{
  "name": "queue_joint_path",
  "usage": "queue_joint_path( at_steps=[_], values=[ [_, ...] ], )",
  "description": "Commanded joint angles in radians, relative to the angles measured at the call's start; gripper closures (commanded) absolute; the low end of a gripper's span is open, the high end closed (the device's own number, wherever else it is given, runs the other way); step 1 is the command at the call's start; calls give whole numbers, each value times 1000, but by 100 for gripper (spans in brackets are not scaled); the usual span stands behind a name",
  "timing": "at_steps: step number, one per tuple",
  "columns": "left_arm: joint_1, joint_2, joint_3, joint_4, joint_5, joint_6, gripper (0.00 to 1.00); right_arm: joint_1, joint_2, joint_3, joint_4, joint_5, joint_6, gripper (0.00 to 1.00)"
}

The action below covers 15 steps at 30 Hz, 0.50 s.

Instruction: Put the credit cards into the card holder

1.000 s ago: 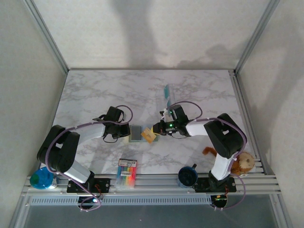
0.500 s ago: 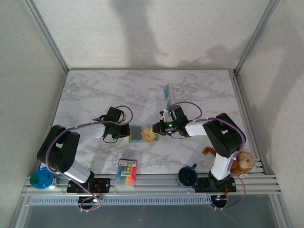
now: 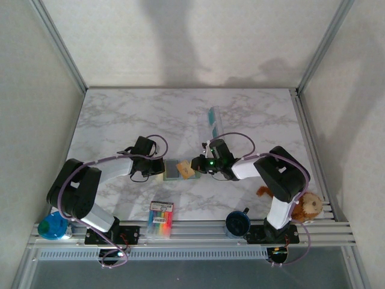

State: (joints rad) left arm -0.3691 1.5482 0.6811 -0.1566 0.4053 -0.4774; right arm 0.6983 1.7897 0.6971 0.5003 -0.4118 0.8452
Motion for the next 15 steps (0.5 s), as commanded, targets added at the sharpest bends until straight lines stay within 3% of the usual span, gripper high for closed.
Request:
queue_joint_path(
  at_steps=[1, 15],
  values=[
    [7, -12, -34, -24, 21, 3, 95, 34, -34, -14, 8, 135, 18, 100],
    [6, -22, -64, 9, 74, -9, 94, 126, -46, -29, 11, 317, 46, 100]
  ],
)
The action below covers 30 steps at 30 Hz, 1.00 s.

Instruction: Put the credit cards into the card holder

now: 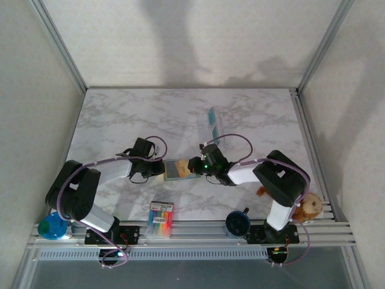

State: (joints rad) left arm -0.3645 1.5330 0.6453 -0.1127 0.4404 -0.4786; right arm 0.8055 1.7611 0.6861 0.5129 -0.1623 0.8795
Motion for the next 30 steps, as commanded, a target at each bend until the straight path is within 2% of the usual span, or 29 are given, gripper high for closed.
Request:
queue_joint_path(
  at_steps=[1, 9, 16, 26, 30],
  values=[
    [1, -6, -28, -34, 43, -8, 95, 25, -17, -20, -2, 85, 14, 100],
    [-1, -11, -38, -23, 50, -14, 94, 64, -11, -20, 10, 175, 44, 100],
    [-3, -3, -34, -26, 55, -7, 94, 83, -8, -2, 8, 184, 36, 100],
    [-2, -7, -29, -43, 34, 6, 94, 84, -50, 29, -114, 195, -131, 100],
    [-2, 3, -25, -43, 38, 6, 95, 77, -58, 47, -127, 141, -216, 100]
  ],
)
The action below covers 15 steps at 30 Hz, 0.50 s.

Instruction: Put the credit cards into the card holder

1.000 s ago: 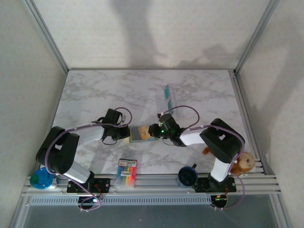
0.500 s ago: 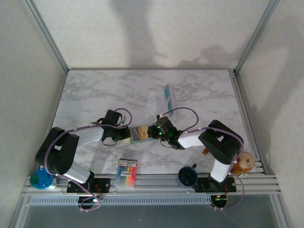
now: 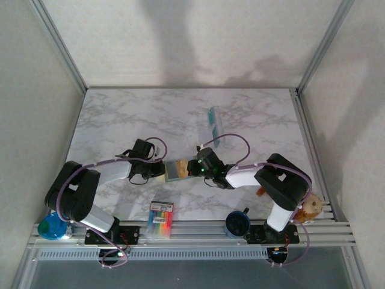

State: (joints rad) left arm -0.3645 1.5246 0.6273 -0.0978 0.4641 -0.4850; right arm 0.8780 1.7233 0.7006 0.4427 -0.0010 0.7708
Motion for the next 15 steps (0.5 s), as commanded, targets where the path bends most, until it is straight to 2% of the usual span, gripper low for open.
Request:
queue_joint_path(
  at_steps=[1, 5, 15],
  values=[
    [-2, 14, -5, -60, 15, 14, 95, 2, -15, 38, -58, -37, -122, 100],
    [-2, 8, -11, -48, 11, 3, 95, 0, 14, 53, -25, -81, -150, 100],
    [-3, 7, -18, -52, 9, 2, 95, -22, 34, 59, -8, -79, -179, 100]
  ],
)
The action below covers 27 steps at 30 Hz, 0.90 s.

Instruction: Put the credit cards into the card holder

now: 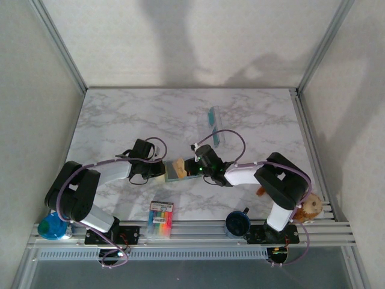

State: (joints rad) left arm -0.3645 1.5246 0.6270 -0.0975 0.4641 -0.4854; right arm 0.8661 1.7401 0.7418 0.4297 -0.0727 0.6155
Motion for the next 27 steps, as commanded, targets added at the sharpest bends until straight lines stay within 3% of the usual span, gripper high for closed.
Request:
queue_joint_path(
  at_steps=[1, 27],
  values=[
    [-2, 7, -17, -54, 7, 4, 95, -10, 22, 18, 10, -10, -21, 100],
    [-5, 22, -32, -25, 10, -15, 95, -16, 60, 14, 53, -41, 115, 100]
  ],
)
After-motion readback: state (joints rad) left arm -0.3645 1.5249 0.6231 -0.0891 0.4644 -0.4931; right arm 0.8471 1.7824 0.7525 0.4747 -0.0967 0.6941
